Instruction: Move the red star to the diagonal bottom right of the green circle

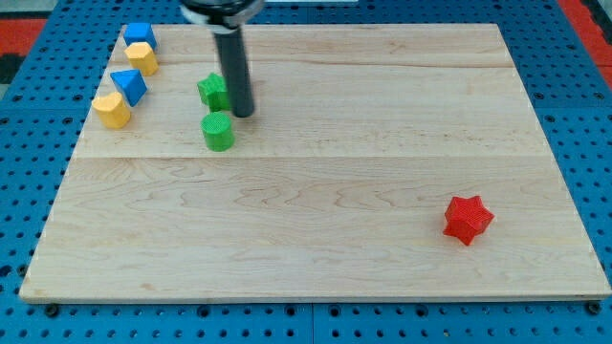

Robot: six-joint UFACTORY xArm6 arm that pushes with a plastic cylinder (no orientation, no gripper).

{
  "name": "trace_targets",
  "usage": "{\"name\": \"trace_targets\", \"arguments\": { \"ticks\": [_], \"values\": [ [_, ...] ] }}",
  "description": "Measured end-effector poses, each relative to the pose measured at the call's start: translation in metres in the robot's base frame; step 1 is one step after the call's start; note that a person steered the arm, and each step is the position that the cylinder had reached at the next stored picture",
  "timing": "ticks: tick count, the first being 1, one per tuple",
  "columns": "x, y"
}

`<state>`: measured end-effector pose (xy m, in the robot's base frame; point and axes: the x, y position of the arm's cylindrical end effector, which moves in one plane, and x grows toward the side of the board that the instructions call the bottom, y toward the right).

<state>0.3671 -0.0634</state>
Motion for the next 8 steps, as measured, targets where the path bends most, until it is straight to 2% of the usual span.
{"name": "trace_targets", "arguments": {
  "ticks": [1,2,3,4,5,6,8],
  "values": [
    [0.037,0.011],
    [0.049,0.01],
    [0.034,-0.023],
    [0.031,-0.022],
    [-0.01,-0.004],
    [-0.046,-0.021],
    [-0.086,-0.02]
  ]
}}
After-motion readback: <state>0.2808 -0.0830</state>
